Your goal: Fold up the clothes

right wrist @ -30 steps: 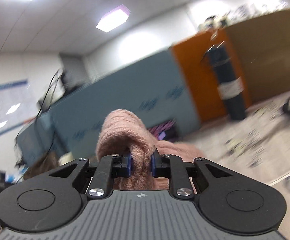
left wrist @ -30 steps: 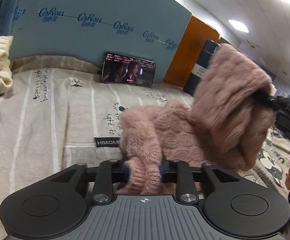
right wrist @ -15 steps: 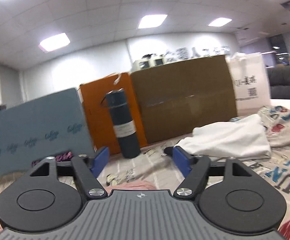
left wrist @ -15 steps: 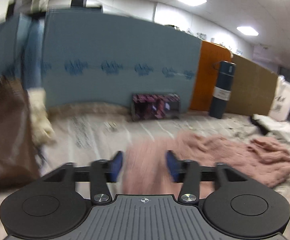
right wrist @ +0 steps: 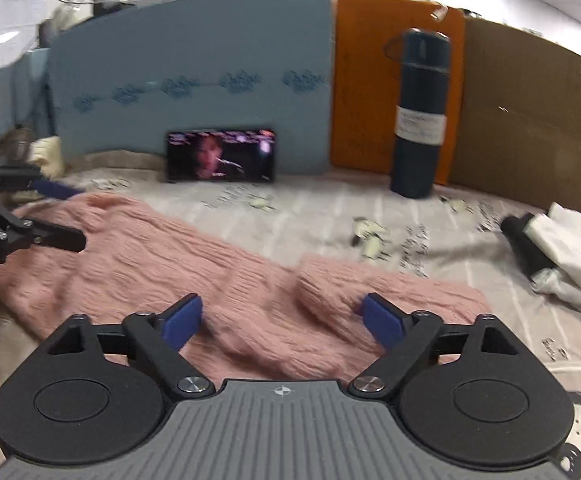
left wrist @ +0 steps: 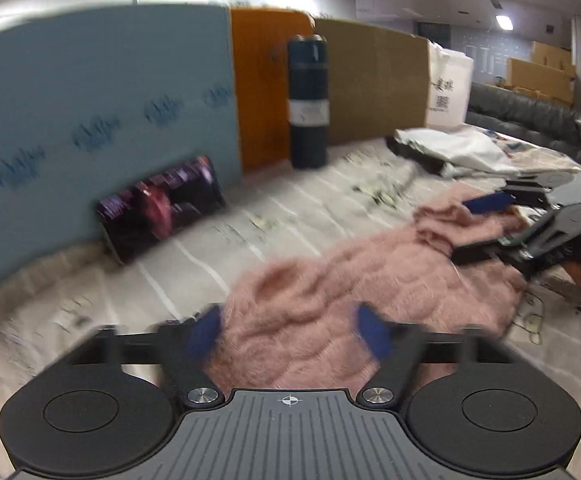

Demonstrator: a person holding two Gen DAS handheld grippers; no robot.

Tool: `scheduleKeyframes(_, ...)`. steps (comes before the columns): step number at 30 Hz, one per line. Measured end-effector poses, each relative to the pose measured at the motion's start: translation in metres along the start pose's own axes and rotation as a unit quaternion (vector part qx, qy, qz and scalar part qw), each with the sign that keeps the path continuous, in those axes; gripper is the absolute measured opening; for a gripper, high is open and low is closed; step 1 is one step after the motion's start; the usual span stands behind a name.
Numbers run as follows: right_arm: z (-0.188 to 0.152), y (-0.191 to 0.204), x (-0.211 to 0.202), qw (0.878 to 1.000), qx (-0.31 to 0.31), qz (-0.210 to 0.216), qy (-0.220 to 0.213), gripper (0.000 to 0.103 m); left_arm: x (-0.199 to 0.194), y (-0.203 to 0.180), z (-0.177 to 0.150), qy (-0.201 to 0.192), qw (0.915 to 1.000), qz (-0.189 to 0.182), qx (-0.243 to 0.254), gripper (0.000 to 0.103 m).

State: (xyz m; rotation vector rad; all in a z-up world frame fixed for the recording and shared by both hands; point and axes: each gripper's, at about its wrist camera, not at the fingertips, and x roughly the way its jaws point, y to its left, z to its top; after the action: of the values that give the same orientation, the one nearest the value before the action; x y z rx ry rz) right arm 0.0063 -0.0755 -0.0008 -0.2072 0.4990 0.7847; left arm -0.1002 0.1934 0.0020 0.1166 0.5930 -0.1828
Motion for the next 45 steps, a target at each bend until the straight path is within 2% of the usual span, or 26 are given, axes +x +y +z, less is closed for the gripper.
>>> scheduleKeyframes(1, -0.001, -0.003, 0.001, 1.000, 0.002, -0.008, -0.001, 0.062, 0.000, -0.003, -0.004, -0.003, 0.9999, 0.011, 0.004, 0.017)
scheduleKeyframes(2, -0.003, -0.006, -0.001, 1.000, 0.003, -0.020, -0.007, 0.051, -0.001, -0.004, -0.006, -0.009, 0.9998, 0.018, 0.003, 0.015)
scheduleKeyframes(3, -0.003, -0.007, -0.002, 0.999, 0.003, -0.036, -0.013, 0.030, -0.003, -0.004, -0.007, -0.018, 0.9995, 0.025, -0.002, 0.013)
scheduleKeyframes(4, -0.002, -0.009, -0.002, 0.999, 0.002, -0.045, -0.019, 0.020, -0.007, -0.004, -0.008, -0.029, 0.9988, 0.039, -0.004, 0.012)
scheduleKeyframes(7, 0.011, -0.019, -0.004, 0.997, 0.023, -0.060, -0.053, 0.015, -0.022, -0.004, 0.001, -0.071, 0.9939, 0.084, -0.001, 0.011)
scheduleKeyframes(10, 0.030, -0.035, -0.022, 0.987, 0.065, -0.089, -0.119, 0.015, -0.049, -0.007, 0.012, -0.127, 0.9858, 0.109, 0.009, 0.011)
scheduleKeyframes(13, 0.042, -0.063, -0.044, 0.969, 0.133, -0.116, -0.173, 0.015, -0.080, -0.017, 0.014, -0.187, 0.9765, 0.106, 0.021, 0.011)
scheduleKeyframes(16, 0.036, -0.094, -0.058, 0.954, 0.191, -0.131, -0.191, 0.015, -0.106, -0.033, 0.005, -0.224, 0.9703, 0.081, 0.039, 0.011)
scheduleKeyframes(19, 0.014, -0.123, -0.066, 0.943, 0.246, -0.137, -0.176, 0.015, -0.121, -0.050, -0.012, -0.236, 0.9693, 0.044, 0.054, 0.011)
scheduleKeyframes(23, -0.024, -0.156, -0.069, 0.926, 0.322, -0.133, -0.143, 0.015, -0.134, -0.073, -0.031, -0.225, 0.9723, -0.008, 0.064, 0.011)
scheduleKeyframes(25, -0.039, -0.165, -0.071, 0.917, 0.350, -0.145, -0.129, 0.018, -0.140, -0.084, -0.040, -0.217, 0.9727, -0.030, 0.076, 0.011)
scheduleKeyframes(29, -0.050, -0.168, -0.082, 0.898, 0.369, -0.193, -0.141, 0.034, -0.150, -0.094, -0.056, -0.193, 0.9740, -0.088, 0.081, 0.012)
scheduleKeyframes(32, -0.051, -0.165, -0.094, 0.892, 0.367, -0.212, -0.156, 0.042, -0.148, -0.096, -0.067, -0.152, 0.9785, -0.113, 0.081, 0.012)
scheduleKeyframes(33, -0.050, -0.164, -0.098, 0.890, 0.371, -0.210, -0.160, 0.050, -0.146, -0.097, -0.070, -0.136, 0.9795, -0.126, 0.079, 0.012)
scheduleKeyframes(34, -0.048, -0.162, -0.103, 0.888, 0.378, -0.203, -0.164, 0.057, -0.143, -0.097, -0.073, -0.119, 0.9805, -0.135, 0.080, 0.012)
scheduleKeyframes(37, -0.043, -0.157, -0.113, 0.886, 0.402, -0.161, -0.168, 0.061, -0.131, -0.098, -0.078, -0.053, 0.9812, -0.157, 0.098, 0.016)
scheduleKeyframes(39, -0.039, -0.151, -0.114, 0.888, 0.413, -0.128, -0.157, 0.064, -0.125, -0.098, -0.082, -0.025, 0.9782, -0.176, 0.108, 0.025)
scheduleKeyframes(40, -0.038, -0.148, -0.113, 0.891, 0.416, -0.108, -0.147, 0.066, -0.127, -0.097, -0.083, -0.031, 0.9764, -0.184, 0.109, 0.029)
scheduleKeyframes(41, -0.035, -0.143, -0.111, 0.893, 0.419, -0.089, -0.135, 0.066, -0.130, -0.092, -0.081, -0.045, 0.9746, -0.194, 0.103, 0.033)
scheduleKeyframes(43, -0.032, -0.133, -0.105, 0.898, 0.420, -0.070, -0.112, 0.069, -0.142, -0.082, -0.081, -0.089, 0.9730, -0.198, 0.079, 0.055)
scheduleKeyframes(45, -0.030, -0.123, -0.099, 0.902, 0.417, -0.062, -0.090, 0.069, -0.152, -0.069, -0.079, -0.126, 0.9763, -0.170, 0.045, 0.070)
